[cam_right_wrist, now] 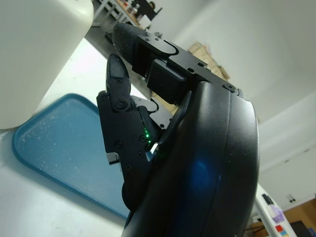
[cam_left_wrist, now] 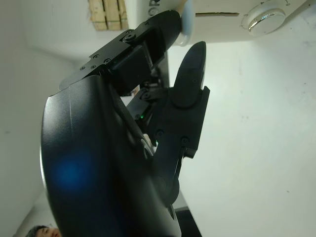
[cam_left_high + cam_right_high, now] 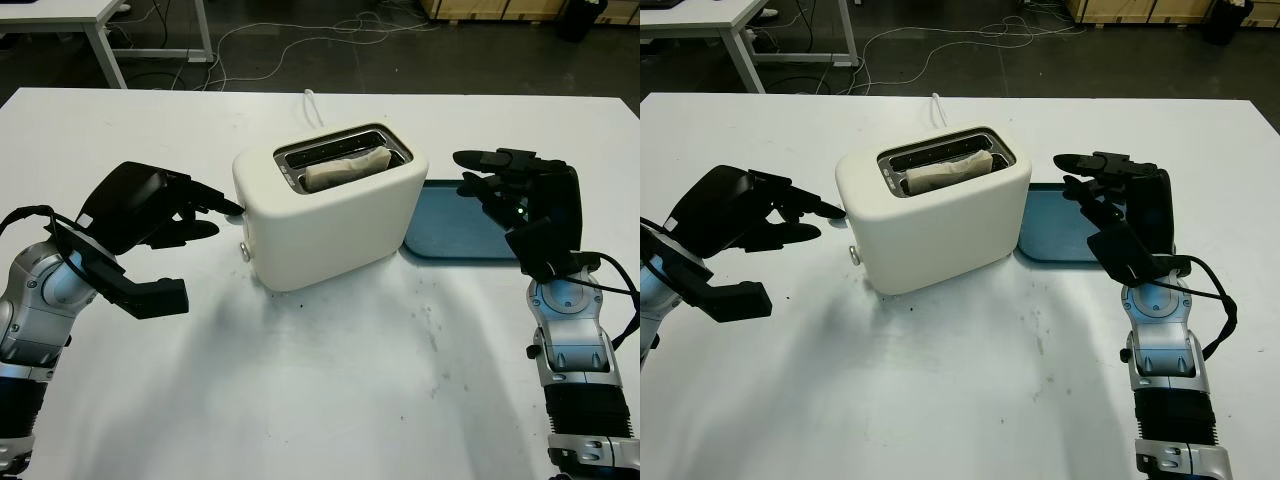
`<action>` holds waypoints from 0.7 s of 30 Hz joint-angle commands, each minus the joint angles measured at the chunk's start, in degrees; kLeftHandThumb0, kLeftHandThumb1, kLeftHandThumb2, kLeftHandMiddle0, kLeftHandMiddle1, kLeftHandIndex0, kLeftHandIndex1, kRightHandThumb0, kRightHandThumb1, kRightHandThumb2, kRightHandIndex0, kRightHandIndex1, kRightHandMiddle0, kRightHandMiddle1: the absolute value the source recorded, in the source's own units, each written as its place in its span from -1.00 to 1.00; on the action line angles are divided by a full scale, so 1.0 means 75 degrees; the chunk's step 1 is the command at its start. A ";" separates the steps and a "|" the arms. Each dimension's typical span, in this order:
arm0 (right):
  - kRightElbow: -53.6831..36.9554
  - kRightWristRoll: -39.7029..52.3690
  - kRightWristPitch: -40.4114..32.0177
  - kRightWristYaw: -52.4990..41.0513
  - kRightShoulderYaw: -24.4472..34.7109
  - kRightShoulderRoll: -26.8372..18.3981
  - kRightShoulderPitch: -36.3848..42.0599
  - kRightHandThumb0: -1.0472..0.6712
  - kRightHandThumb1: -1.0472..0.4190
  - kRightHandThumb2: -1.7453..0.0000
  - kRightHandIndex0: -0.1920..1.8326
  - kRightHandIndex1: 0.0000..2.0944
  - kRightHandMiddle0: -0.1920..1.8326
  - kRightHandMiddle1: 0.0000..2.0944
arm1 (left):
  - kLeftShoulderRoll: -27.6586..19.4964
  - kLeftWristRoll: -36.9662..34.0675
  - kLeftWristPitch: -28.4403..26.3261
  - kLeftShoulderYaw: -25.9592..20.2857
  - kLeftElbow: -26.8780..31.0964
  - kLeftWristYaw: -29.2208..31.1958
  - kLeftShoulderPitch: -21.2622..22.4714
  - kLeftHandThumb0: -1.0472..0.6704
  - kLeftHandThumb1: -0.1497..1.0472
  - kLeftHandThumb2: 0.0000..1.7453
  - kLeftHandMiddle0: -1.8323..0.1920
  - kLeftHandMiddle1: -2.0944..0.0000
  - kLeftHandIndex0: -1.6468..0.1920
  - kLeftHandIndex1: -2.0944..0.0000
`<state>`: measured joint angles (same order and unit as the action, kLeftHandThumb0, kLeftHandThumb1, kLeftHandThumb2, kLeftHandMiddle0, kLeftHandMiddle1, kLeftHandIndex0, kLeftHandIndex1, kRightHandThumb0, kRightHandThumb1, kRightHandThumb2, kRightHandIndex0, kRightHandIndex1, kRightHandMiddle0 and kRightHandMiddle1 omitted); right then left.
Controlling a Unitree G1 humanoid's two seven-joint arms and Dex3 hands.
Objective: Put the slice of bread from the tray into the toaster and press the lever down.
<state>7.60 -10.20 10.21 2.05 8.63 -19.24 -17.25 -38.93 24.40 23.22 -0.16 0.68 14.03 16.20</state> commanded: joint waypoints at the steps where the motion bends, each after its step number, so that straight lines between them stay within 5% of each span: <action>1: -0.0063 0.0061 0.0057 -0.0005 0.0065 -0.0073 0.0045 -0.08 -0.83 0.78 0.18 -0.26 0.35 -0.99 | 0.0006 0.0060 -0.0017 0.0144 -0.0136 0.0084 -0.0041 -0.05 0.79 -0.94 -0.04 -0.06 -0.42 0.98; 13: -0.0104 0.0030 0.0197 0.0004 0.0065 -0.0115 0.0073 -0.10 -0.83 0.78 0.18 -0.30 0.36 -0.99 | 0.0216 0.0198 0.0031 0.0526 -0.0094 -0.0008 -0.0220 -0.03 0.78 -0.98 -0.08 0.00 -0.43 0.98; 18: -0.0232 0.0025 0.0123 0.0026 0.0055 -0.0119 0.0110 -0.10 -0.83 0.78 0.19 -0.28 0.37 -0.99 | 0.0729 0.0677 0.0112 0.1114 -0.0140 -0.0398 -0.0465 -0.04 0.78 -0.99 -0.03 -0.20 -0.44 0.98; 21: -0.0317 0.0049 0.0080 0.0030 0.0085 -0.0112 0.0159 -0.10 -0.83 0.78 0.18 -0.27 0.37 -0.99 | 0.1269 0.1213 0.0100 0.1555 -0.0862 -0.1134 -0.0497 -0.06 0.77 -1.00 -0.04 -0.26 -0.46 0.98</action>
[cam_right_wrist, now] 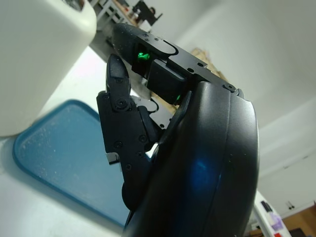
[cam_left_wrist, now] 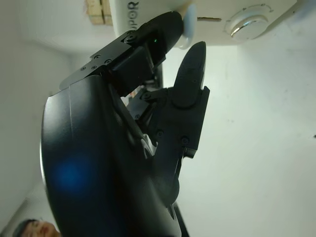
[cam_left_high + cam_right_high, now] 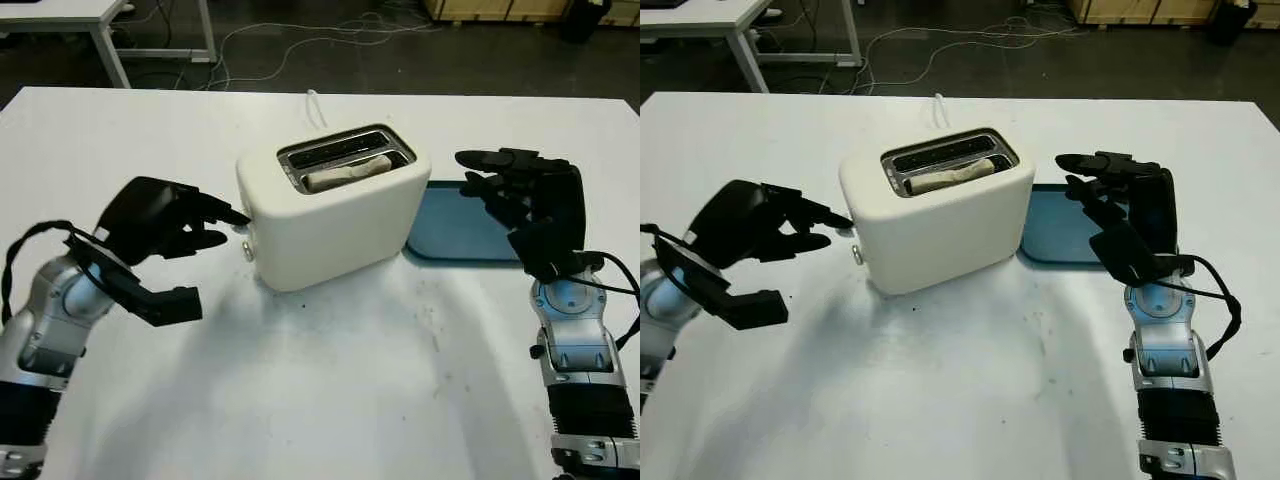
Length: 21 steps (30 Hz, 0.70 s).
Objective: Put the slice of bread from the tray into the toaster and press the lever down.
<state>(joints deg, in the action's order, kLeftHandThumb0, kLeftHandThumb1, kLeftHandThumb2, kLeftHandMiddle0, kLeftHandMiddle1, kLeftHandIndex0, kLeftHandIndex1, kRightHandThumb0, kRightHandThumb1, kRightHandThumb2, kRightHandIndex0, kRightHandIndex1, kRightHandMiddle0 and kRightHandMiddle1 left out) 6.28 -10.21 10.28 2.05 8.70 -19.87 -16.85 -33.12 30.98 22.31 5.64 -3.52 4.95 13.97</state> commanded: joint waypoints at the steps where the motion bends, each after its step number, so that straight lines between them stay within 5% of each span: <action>1: -0.0181 0.0065 0.0030 0.0024 0.0088 -0.0019 0.0126 -0.10 -0.83 0.78 0.18 -0.26 0.37 -0.99 | 0.0710 0.0501 0.0151 0.0943 -0.0592 -0.0192 -0.0217 -0.08 0.77 -1.00 -0.05 -0.27 -0.47 0.97; 7: -0.0356 0.0076 -0.0167 -0.0018 0.0117 -0.0027 0.0231 -0.10 -0.83 0.77 0.16 -0.20 0.36 -1.00 | 0.1938 0.0751 0.0075 0.1680 -0.2446 -0.1823 -0.0262 -0.07 0.79 -0.90 -0.01 -0.12 -0.45 0.98; 9: -0.0336 0.0112 -0.0117 -0.0035 0.0138 -0.0036 0.0234 -0.09 -0.83 0.77 0.16 -0.20 0.36 -1.00 | 0.2183 0.0835 -0.0038 0.1781 -0.2760 -0.2269 -0.0286 -0.05 0.79 -0.90 0.02 -0.23 -0.45 0.98; 21: -0.0501 0.0179 -0.0207 -0.0149 0.0156 0.0005 0.0284 -0.10 -0.83 0.78 0.15 -0.10 0.37 -1.00 | 0.2023 0.0716 -0.0350 0.1871 -0.2696 -0.2583 -0.0330 -0.10 0.79 -0.77 0.03 -0.13 -0.43 0.99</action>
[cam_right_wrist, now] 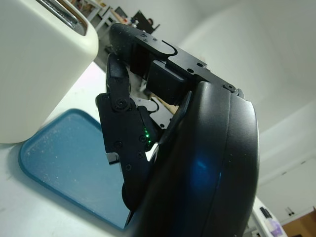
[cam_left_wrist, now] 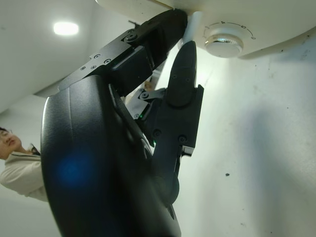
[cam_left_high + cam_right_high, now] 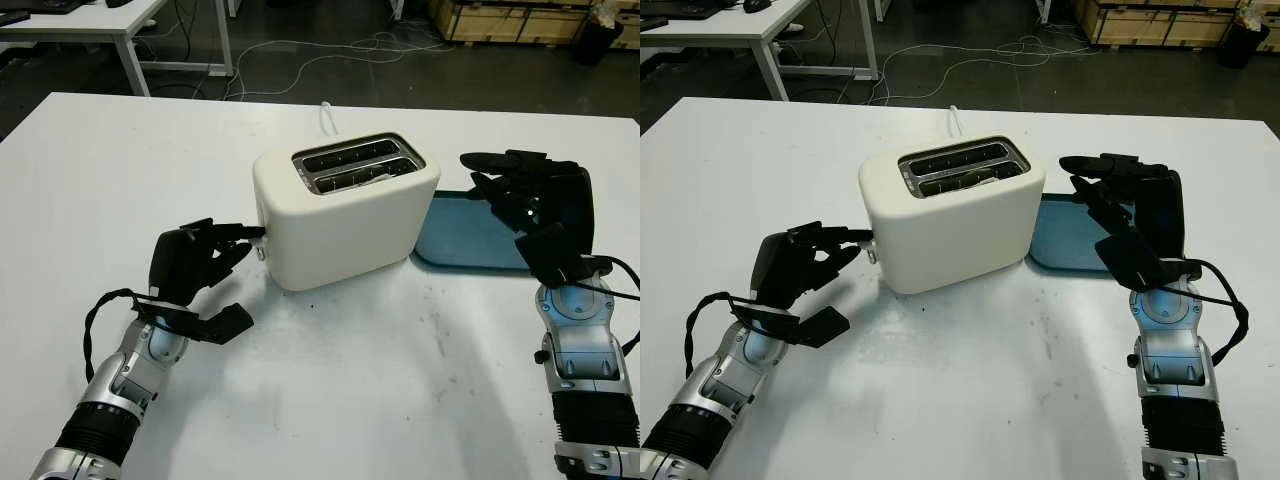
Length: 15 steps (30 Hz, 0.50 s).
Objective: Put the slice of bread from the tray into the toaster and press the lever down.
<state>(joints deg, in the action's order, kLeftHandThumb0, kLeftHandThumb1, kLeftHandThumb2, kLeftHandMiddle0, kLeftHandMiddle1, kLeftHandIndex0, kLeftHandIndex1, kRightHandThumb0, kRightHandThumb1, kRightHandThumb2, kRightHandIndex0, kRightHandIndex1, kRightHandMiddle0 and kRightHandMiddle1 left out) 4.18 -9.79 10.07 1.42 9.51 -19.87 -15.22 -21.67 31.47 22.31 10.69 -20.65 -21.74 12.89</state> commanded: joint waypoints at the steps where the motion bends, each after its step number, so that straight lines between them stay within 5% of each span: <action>1: -0.0239 0.0118 -0.0186 -0.0065 0.0043 0.0007 0.0067 -0.10 -0.83 0.78 0.14 -0.10 0.38 -0.99 | 0.0480 0.0638 -0.0392 0.1195 -0.0367 0.1023 -0.0190 -0.10 0.79 -0.76 0.04 -0.13 -0.43 0.99; 9: -0.0274 0.0120 -0.0229 -0.0048 0.0052 0.0021 0.0078 -0.10 -0.83 0.79 0.13 -0.11 0.37 -1.00 | 0.0135 0.0634 -0.0153 0.1283 -0.0192 0.0983 -0.0047 -0.08 0.79 -0.79 0.01 -0.21 -0.45 0.98; 12: -0.0276 0.0105 -0.0222 -0.0045 0.0050 0.0006 0.0070 -0.08 -0.83 0.79 0.12 -0.14 0.36 -1.00 | -0.0284 0.0298 -0.0328 0.1255 0.0219 0.1968 0.0146 -0.13 0.79 -0.75 0.03 -0.32 -0.53 0.93; 13: -0.0273 0.0105 -0.0208 -0.0049 0.0051 0.0000 0.0068 -0.08 -0.83 0.79 0.12 -0.15 0.36 -1.00 | -0.0458 0.0232 -0.0569 0.1278 0.0462 0.2441 0.0223 -0.15 0.79 -0.70 0.07 -0.43 -0.56 0.87; 15: -0.0244 0.0087 -0.0119 -0.0054 0.0044 -0.0026 0.0059 -0.06 -0.83 0.78 0.13 -0.16 0.36 -1.00 | -0.0946 0.0284 -0.1145 0.1441 0.0954 0.3661 0.0533 -0.18 0.79 -0.59 0.12 -0.61 -0.24 0.08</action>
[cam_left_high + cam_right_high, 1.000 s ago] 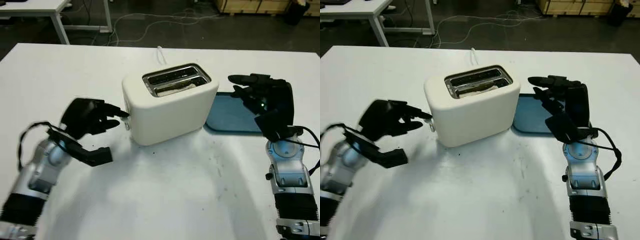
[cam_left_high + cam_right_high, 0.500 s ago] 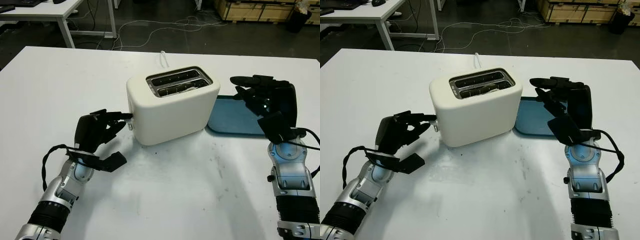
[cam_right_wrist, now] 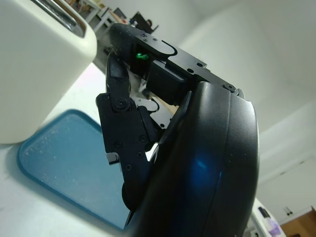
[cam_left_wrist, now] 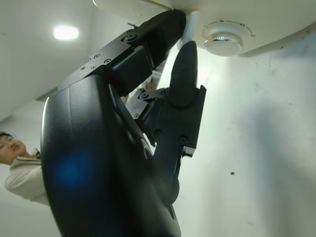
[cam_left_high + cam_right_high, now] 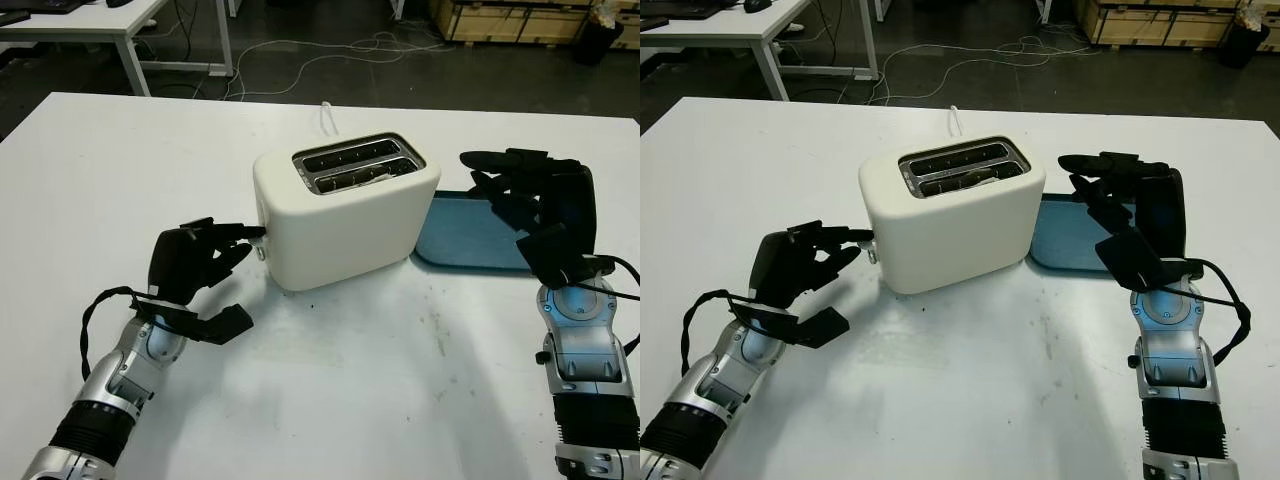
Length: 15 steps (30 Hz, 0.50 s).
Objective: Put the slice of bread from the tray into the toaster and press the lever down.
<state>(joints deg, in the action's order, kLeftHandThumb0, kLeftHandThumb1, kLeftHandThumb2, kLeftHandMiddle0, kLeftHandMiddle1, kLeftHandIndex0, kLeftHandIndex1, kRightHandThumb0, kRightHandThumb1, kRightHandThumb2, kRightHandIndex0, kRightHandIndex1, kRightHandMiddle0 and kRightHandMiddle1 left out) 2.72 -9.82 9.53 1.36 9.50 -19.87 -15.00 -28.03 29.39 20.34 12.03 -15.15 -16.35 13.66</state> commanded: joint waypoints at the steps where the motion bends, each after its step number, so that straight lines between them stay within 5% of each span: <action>1: -0.0038 0.0086 -0.0003 -0.0049 0.0041 -0.0036 0.0027 -0.05 -0.83 0.78 0.14 -0.16 0.36 -1.00 | -0.0287 0.0630 -0.1170 0.1355 0.0410 0.3477 0.0573 -0.18 0.79 -0.58 0.12 -0.64 -0.15 -0.15; 4: -0.0066 0.0079 -0.0002 -0.0059 0.0029 -0.0037 0.0032 -0.04 -0.83 0.78 0.14 -0.16 0.36 -1.00 | -0.0514 0.0859 -0.2292 0.1681 0.0834 0.5101 0.0965 -0.17 0.79 -0.59 0.12 -0.64 0.01 -0.40; 6: -0.0104 0.0100 -0.0028 -0.0076 0.0031 -0.0030 0.0044 -0.04 -0.83 0.78 0.14 -0.15 0.37 -0.99 | -0.0380 0.1010 -0.2830 0.1905 0.0700 0.5761 0.1168 -0.11 0.79 -0.62 0.03 -0.08 -0.06 0.08; 10: -0.0140 0.0111 0.0067 -0.0086 0.0089 -0.0091 0.0105 -0.04 -0.83 0.79 0.13 -0.14 0.36 -1.00 | 0.0361 0.1161 -0.3916 0.2335 -0.0022 0.6226 0.1231 -0.06 0.79 -0.54 -0.04 0.35 -0.23 0.57; 15: -0.0056 0.0157 0.0328 -0.0182 0.0208 -0.0287 0.0154 -0.06 -0.83 0.81 0.14 -0.16 0.34 -1.00 | 0.1168 0.0726 -0.4986 0.2669 -0.0465 0.6060 0.0931 -0.10 0.79 -0.48 0.01 0.32 -0.24 0.71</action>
<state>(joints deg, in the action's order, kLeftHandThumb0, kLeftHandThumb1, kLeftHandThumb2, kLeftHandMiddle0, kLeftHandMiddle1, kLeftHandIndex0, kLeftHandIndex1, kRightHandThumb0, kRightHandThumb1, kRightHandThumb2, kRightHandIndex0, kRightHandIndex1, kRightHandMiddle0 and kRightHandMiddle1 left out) 2.72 -9.80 9.80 0.93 9.77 -20.25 -14.86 -29.84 30.43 -7.38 16.54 -7.62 15.51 26.38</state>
